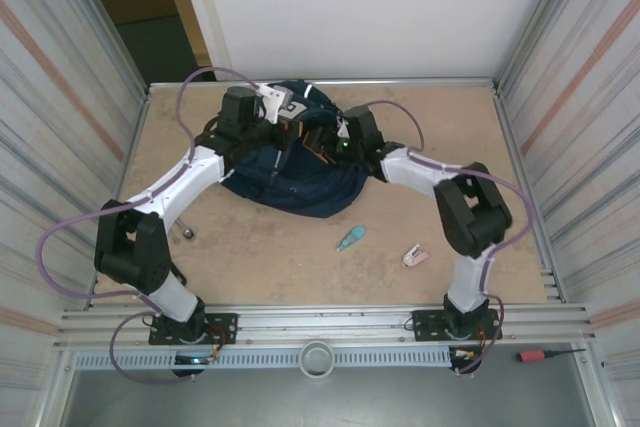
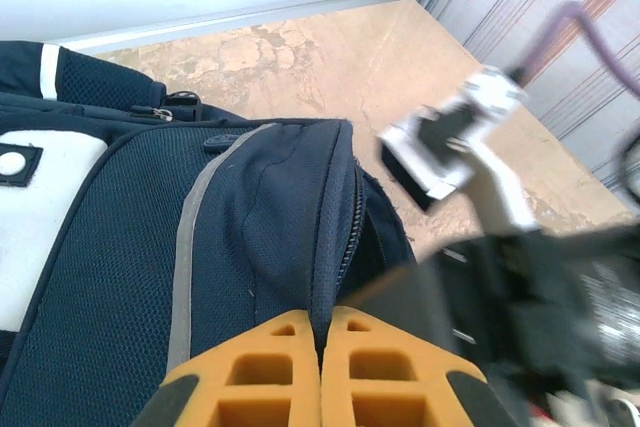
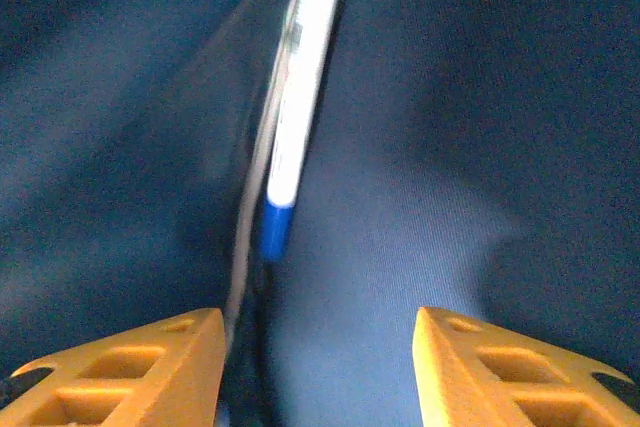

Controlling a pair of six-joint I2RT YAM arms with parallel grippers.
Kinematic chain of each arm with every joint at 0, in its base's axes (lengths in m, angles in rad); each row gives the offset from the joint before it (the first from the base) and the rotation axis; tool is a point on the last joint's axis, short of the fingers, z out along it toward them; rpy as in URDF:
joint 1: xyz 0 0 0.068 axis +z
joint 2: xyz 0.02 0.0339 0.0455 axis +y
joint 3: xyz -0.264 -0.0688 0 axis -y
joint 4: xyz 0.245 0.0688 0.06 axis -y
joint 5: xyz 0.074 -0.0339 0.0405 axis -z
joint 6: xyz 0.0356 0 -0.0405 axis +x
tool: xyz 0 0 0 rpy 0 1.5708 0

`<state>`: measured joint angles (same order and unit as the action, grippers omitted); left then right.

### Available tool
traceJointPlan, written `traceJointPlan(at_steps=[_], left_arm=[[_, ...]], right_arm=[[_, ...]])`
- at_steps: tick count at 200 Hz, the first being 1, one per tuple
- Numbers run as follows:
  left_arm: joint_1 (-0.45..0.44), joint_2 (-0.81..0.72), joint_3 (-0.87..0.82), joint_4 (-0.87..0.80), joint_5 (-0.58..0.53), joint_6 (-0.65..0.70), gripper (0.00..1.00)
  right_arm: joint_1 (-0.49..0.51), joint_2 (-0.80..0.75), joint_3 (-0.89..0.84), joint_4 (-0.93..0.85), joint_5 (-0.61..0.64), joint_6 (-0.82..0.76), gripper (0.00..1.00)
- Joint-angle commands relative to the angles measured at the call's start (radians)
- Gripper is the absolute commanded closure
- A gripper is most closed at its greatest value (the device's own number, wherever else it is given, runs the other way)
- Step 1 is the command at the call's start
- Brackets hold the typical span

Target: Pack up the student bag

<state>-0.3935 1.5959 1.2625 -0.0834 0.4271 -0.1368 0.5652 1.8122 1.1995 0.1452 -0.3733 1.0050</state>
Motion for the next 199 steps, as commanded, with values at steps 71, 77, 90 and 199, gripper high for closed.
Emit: traceJointPlan(at_steps=[71,77,90,199], left_arm=[[0.009,-0.030,0.011,0.107,0.056,-0.002,1.00],[0.010,-0.029,0.009,0.107,0.056,-0.002,1.00],[0.010,-0.029,0.005,0.108,0.056,-0.004,1.00],[0.009,-0.024,0.002,0.102,0.057,0.007,1.00]], right_arm=[[0.225,-0.490,-0.410,-0.595,0.547,-0.151,0.16],[0.244,-0.488,-0.431,-0.582,0.545,-0.124,0.13],[0.287,-0.461,-0.445,-0.566,0.553,-0.079,0.09],[0.412,-0.167,-0.301,-0.512,0.616,-0.077,0.20]])
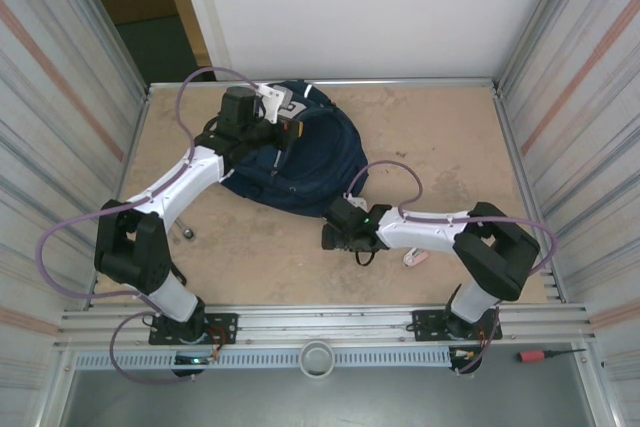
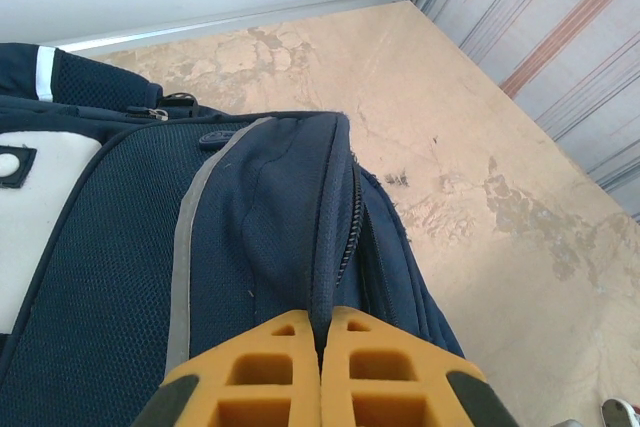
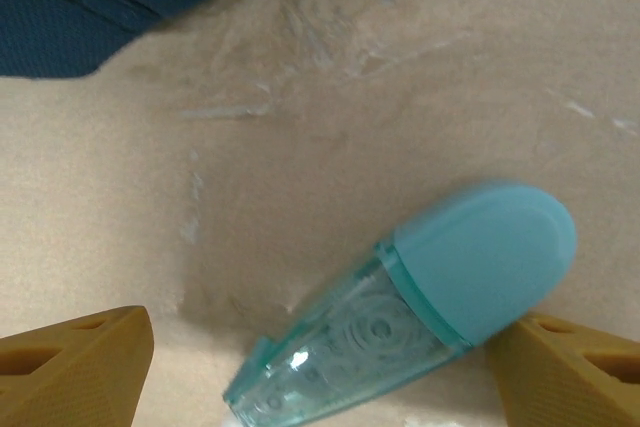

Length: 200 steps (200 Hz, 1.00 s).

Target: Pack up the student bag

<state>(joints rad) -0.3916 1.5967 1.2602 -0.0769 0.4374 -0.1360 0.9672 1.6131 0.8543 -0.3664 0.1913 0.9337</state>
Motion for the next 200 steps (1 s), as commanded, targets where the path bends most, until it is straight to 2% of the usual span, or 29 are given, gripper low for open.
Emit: traceJointPlan(at_steps=[1,17,52,102,132,162,180,200], left_arm=[[0.007,-0.024,0.005,0.096,0.047,0.007,1.00],[0.008,-0.022,0.004,0.097,0.047,0.007,1.00],[0.007,-0.024,0.001,0.096,0.047,0.009,1.00],[0.008,-0.024,-0.001,0.094,0.044,0.012,1.00],[0.008,-0.027,0.001,0.092,0.058,0.005,1.00],[0.007,-0.042,-0.002,0.109,0.075,-0.012,1.00],[0.008,-0.046,-0.003,0.116,0.080,-0.021,1.00],[0.008,-0.041,-0.001,0.117,0.088,-0.029,1.00]], right_arm=[[0.010,0.034,0.045,-0.001,0.052,-0.007,0.21],[0.009,0.058,0.055,-0.007,0.061,-0.024,0.28],[0.010,0.080,0.052,-0.006,0.066,-0.044,0.53],[-0.005,0.029,0.030,-0.040,0.066,-0.095,0.72],[-0.090,-0.108,-0.003,-0.033,0.029,-0.135,0.74],[-0.220,-0.267,-0.038,0.167,-0.190,-0.152,0.74],[-0.286,-0.269,0.004,0.271,-0.305,-0.127,0.74],[-0.325,-0.196,0.116,0.344,-0.369,-0.113,0.73]])
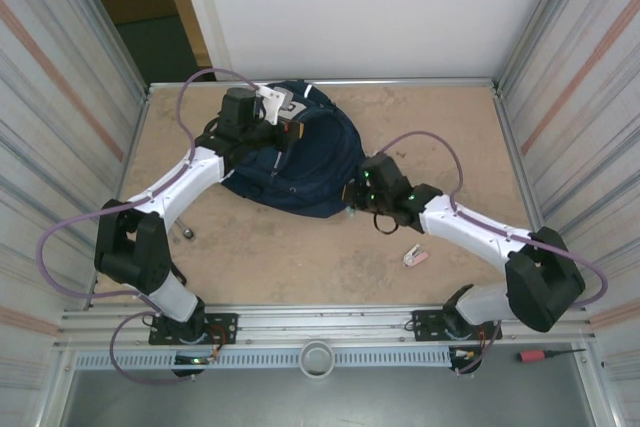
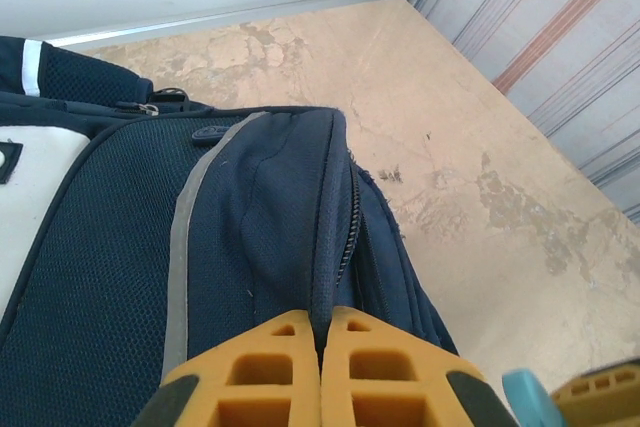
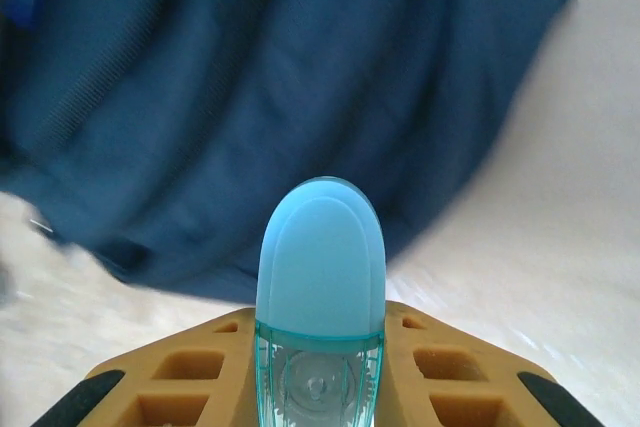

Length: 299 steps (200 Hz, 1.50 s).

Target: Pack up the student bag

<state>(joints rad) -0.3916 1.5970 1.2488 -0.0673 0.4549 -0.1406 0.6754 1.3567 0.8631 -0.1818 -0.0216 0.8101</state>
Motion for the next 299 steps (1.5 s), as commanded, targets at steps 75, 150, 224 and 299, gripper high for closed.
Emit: traceJointPlan(at_steps=[75,150,224,299], left_arm=[[0.009,-0.055,-0.008,0.098,0.036,-0.015,1.00],[0.019,-0.059,-0.022,0.108,0.034,-0.011,1.00],[0.019,-0.041,-0.023,0.111,0.038,-0.011,1.00],[0.019,-0.023,-0.017,0.109,0.047,-0.005,1.00]], right_arm=[[-0.031,0.515,0.454,0.374,-0.168,0.230,0.51],[-0.048,0.217,0.236,0.114,-0.096,-0.052,0.38],[-0.118,-0.074,-0.094,-0.471,0.194,-0.068,0.10],[-0.159,-0.148,-0.219,-0.613,0.210,0.044,0.01]])
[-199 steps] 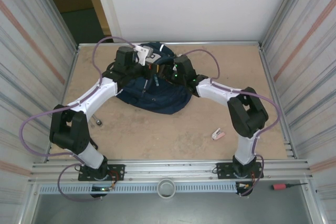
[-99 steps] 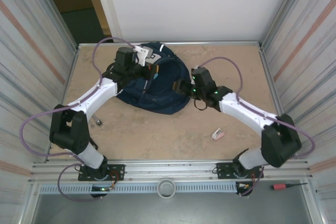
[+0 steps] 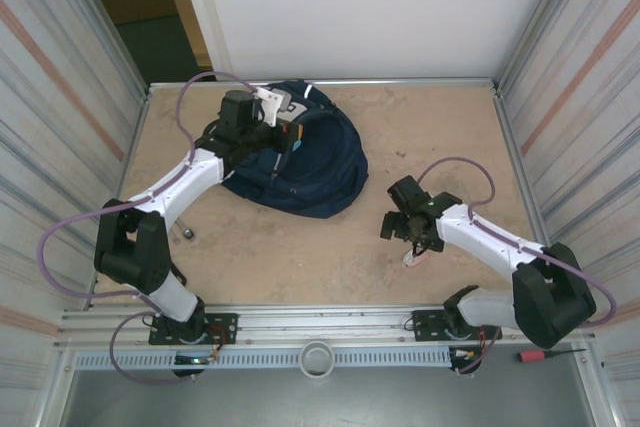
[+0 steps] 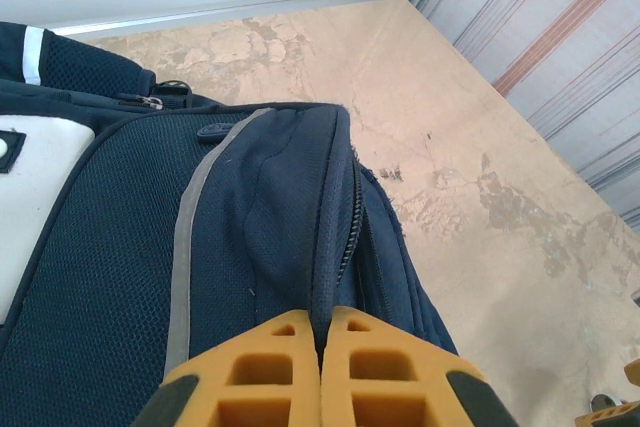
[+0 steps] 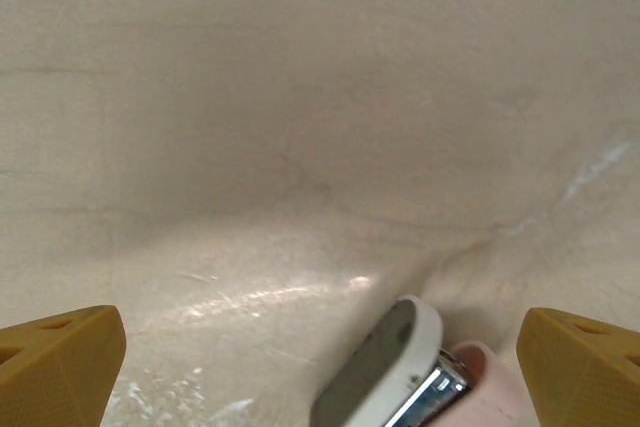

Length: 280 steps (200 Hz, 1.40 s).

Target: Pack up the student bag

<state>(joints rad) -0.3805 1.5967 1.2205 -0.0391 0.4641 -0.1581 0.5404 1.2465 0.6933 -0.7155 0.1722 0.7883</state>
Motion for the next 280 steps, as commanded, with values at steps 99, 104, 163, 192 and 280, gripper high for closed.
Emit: traceJointPlan(at_steps=[99,104,163,192,280], left_arm=[[0.007,-0.010,0.013,0.083,0.047,0.010,1.00],[0.006,-0.011,0.012,0.084,0.047,0.011,1.00],[0.007,-0.011,0.010,0.086,0.052,0.009,1.00],[0.007,-0.006,0.011,0.087,0.052,0.009,1.00],[0.008,-0.002,0.014,0.087,0.057,0.006,1.00]], right_arm=[[0.039,-0.157,-0.152,-0.012,-0.046,0.222,0.23],[0.039,-0.148,-0.153,-0.009,-0.043,0.223,0.24],[0.054,-0.097,-0.171,0.047,-0.020,0.244,0.27],[0.063,-0.085,-0.173,0.083,-0.027,0.239,0.39],[0.081,-0.065,0.016,0.341,-0.149,0.094,0.60]])
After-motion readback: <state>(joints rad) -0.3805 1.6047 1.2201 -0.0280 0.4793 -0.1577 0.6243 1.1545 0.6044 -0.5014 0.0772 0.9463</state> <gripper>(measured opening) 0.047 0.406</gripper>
